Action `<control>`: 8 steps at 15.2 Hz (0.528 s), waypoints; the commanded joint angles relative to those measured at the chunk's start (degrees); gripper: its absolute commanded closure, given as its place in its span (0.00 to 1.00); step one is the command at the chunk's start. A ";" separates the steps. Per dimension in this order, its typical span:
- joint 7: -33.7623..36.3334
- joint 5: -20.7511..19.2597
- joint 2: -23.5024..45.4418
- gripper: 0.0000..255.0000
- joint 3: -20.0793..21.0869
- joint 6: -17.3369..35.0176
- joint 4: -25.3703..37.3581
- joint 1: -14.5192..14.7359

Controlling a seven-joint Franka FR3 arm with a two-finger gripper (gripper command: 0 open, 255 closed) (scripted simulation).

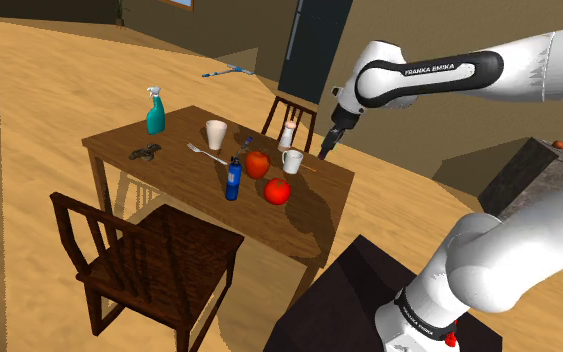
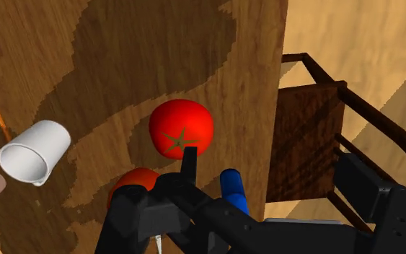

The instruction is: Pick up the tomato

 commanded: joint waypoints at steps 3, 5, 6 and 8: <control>-5.95 3.42 9.06 0.00 -2.59 6.04 2.68 1.64; -9.39 5.91 13.74 0.00 -3.62 8.60 4.39 2.28; -11.20 7.33 16.13 0.00 -4.01 9.74 5.38 2.52; -14.95 10.47 20.98 0.00 -4.47 11.74 7.61 2.76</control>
